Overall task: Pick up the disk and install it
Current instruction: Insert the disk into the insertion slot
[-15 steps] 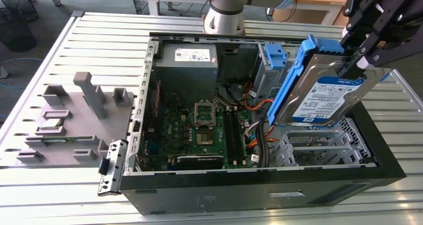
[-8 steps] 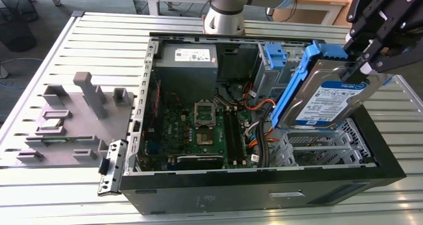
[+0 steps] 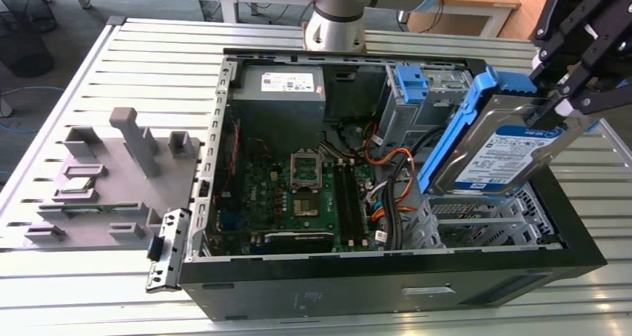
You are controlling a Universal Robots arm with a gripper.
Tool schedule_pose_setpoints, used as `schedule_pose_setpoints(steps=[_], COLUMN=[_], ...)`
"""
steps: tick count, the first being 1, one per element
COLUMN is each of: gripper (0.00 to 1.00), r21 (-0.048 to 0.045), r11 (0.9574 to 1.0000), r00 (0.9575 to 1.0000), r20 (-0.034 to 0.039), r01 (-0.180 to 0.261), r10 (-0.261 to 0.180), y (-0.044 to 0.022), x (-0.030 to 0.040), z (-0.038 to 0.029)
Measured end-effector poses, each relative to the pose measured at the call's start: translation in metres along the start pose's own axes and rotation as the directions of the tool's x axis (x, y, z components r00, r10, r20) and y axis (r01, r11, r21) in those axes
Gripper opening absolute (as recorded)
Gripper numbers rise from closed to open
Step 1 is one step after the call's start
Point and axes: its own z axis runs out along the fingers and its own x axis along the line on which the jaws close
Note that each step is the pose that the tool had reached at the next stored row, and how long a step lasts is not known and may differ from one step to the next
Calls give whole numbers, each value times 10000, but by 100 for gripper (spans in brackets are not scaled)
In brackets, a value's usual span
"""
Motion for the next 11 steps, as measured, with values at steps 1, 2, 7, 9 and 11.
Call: schedule_pose_setpoints(steps=[1,2,7,9,11], gripper=[35,35,35,35,35], r21=[-2,-3,-5,-7,-10], r11=[10000,10000,10000,10000,10000], r00=[10000,10000,10000,10000,10000], r20=[-1,-1,0,-1,-2], r01=[0,-1,-2,-1,-2], r10=[0,1,2,1,2], y=[-20,-39,-105,-127,-159], x=[0,0,7,8,9], z=[3,7,48,70,94])
